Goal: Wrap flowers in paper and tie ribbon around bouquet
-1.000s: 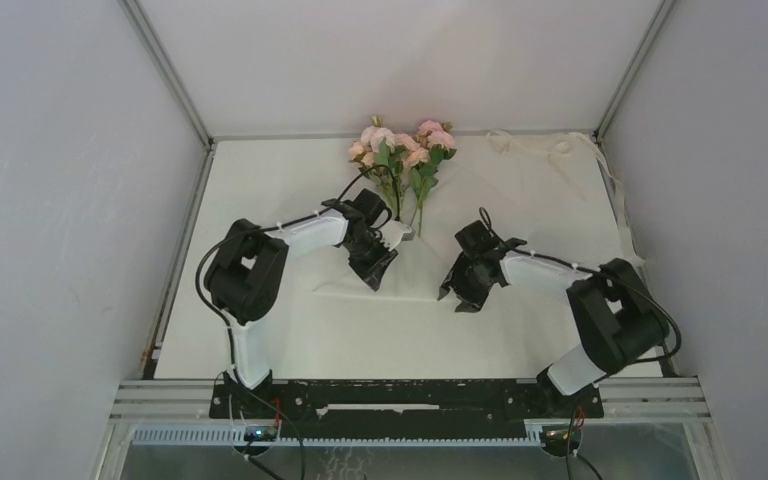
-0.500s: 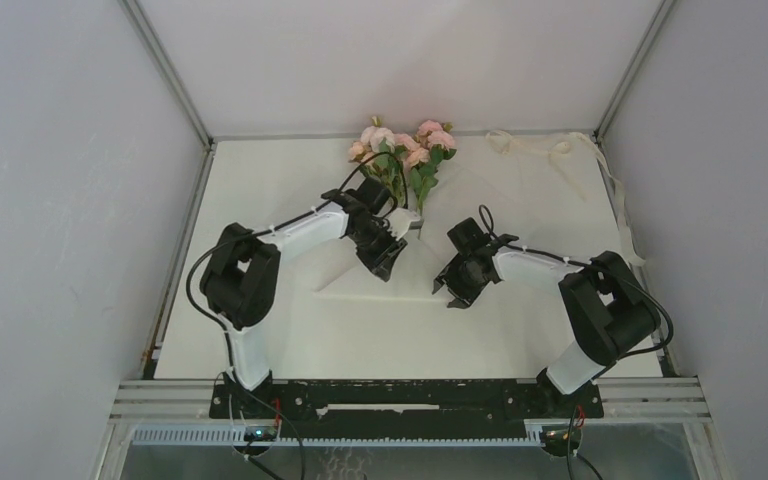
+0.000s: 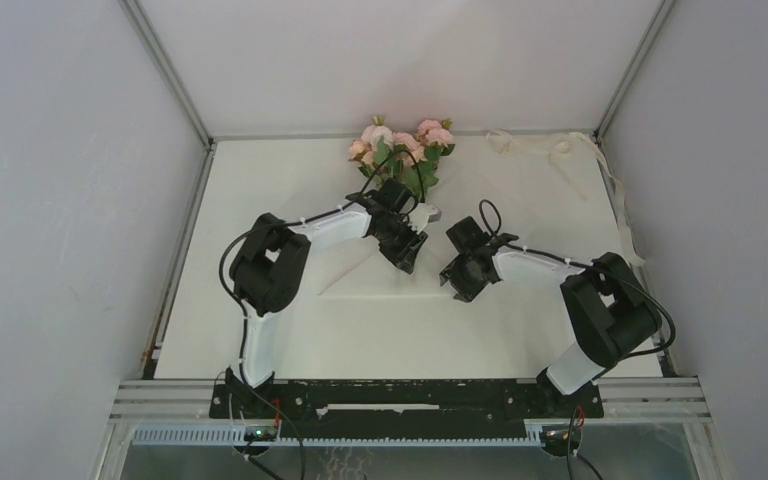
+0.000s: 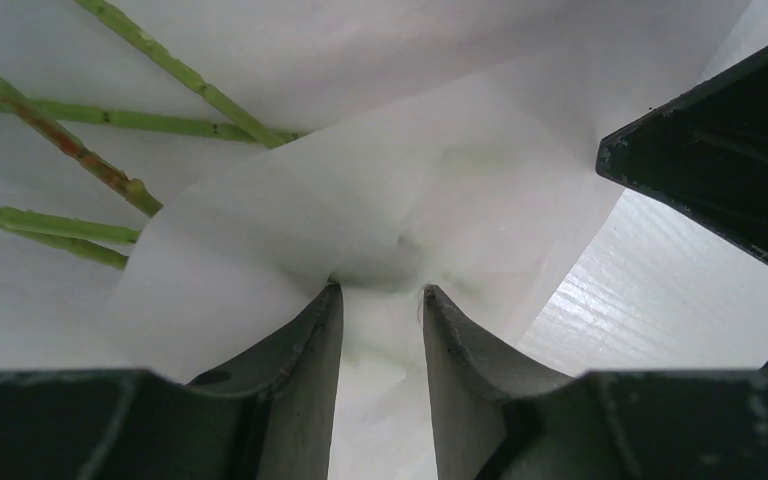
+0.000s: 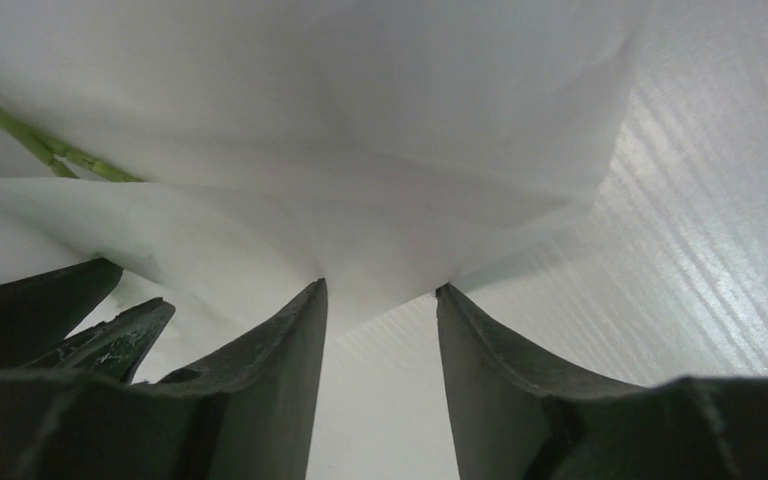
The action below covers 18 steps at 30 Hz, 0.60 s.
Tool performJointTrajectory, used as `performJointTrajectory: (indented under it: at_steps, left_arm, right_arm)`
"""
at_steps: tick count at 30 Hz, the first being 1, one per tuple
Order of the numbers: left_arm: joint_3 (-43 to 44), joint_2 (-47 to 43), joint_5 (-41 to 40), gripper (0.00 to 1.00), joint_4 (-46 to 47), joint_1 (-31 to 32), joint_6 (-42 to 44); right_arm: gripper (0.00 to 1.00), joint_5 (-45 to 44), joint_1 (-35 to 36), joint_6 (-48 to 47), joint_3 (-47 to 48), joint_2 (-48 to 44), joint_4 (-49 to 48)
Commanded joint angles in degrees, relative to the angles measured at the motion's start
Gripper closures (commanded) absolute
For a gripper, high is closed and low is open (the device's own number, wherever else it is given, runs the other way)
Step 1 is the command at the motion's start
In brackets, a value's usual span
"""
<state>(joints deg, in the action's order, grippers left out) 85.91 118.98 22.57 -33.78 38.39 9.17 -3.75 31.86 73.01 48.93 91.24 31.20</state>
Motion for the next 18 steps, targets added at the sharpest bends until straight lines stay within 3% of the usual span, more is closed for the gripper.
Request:
performJointTrajectory:
  at_steps: [1, 9, 10, 12, 13, 18]
  left_arm:
    - [-0.94, -0.18, -1.35, 0.59, 3.81, -0.12, -2.22]
    - [-1.75, 0.63, -1.0, 0.59, 4.02, -0.16, -2.23]
    - [-1.75, 0.64, -1.22, 0.59, 3.99, -0.16, -2.18]
    - [-1.63, 0.77, -1.71, 0.59, 4.13, -0.16, -1.98]
    - [-1.58, 0.91, -2.12, 0.59, 4.28, -0.09, -1.89]
    - [-1.35, 1.94, -2.19, 0.59, 4.34, -0.3, -2.06]
  right_arm:
    - [0.49, -10.23, -1.25, 0.19, -2.61, 4.75, 4.82]
    - [0.72, -12.49, -1.45, -2.03, -1.99, 5.25, 4.86]
    - [0.77, -13.01, -1.57, -2.43, -1.99, 4.8, 4.87]
    - [0.96, -13.82, -1.55, -4.15, -1.97, 3.77, 4.29]
    - [1.0, -14.51, -1.47, -5.06, -1.87, 3.17, 3.89]
    - [1.0, -23.54, 1.94, -10.72, 2.71, 1.53, 6.65]
